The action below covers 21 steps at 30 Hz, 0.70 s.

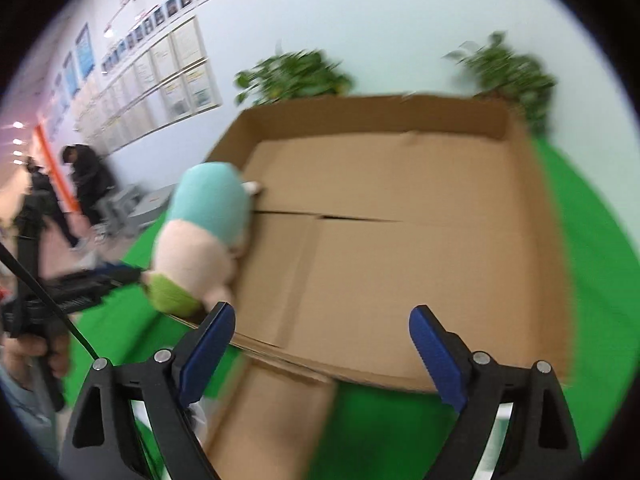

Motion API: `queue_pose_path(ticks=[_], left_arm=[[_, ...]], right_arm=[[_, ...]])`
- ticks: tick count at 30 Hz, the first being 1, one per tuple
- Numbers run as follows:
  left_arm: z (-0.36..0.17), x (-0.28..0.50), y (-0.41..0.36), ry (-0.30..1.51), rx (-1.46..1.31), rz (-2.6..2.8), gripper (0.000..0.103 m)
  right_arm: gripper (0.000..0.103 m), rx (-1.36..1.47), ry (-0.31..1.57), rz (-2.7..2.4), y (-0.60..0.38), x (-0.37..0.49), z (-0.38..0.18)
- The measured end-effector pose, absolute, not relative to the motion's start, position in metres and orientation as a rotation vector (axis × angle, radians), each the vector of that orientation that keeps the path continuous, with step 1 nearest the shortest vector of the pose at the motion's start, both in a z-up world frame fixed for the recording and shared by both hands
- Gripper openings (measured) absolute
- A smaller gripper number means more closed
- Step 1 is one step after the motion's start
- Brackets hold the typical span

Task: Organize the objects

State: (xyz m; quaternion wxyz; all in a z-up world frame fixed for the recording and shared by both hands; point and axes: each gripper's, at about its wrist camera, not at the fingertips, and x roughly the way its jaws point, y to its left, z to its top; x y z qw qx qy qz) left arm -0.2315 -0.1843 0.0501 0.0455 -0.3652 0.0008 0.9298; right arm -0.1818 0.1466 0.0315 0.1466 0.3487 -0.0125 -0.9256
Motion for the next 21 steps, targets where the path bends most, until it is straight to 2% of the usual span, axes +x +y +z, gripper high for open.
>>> queue_pose_path(ticks=[2,6,13,17,20,21], left_arm=[[0.068,-0.206,-0.159,0.085,-0.974,2.906,0.087],[0.086,-0.171,-0.119,0.067,-0.837,2.908,0.103],[0.080,-0.141,-0.074,0.072,-0.858,2.932,0.102],[0.069,-0.136,-0.070,0.051,-0.922,2.987,0.102],[0.058,-0.128,-0.077,0.032,-0.950,3.028,0.102],[0.053,-0.124,-0.077,0.027,-0.965,3.038,0.102]], right_arm=[[0.089,0.991,0.006,-2.721,0.152,-0.172,0.032],[0.089,0.967,0.076,-2.769,0.160,-0.148,0.025],[0.088,0.837,0.245,-2.841,0.144,-0.113,0.020],[0.087,0.859,0.180,-2.829,0.158,-0.103,0.011],[0.075,0.848,0.194,-2.856,0.164,-0.096,0.003],[0.065,0.846,0.203,-2.866,0.165,-0.094,0.000]])
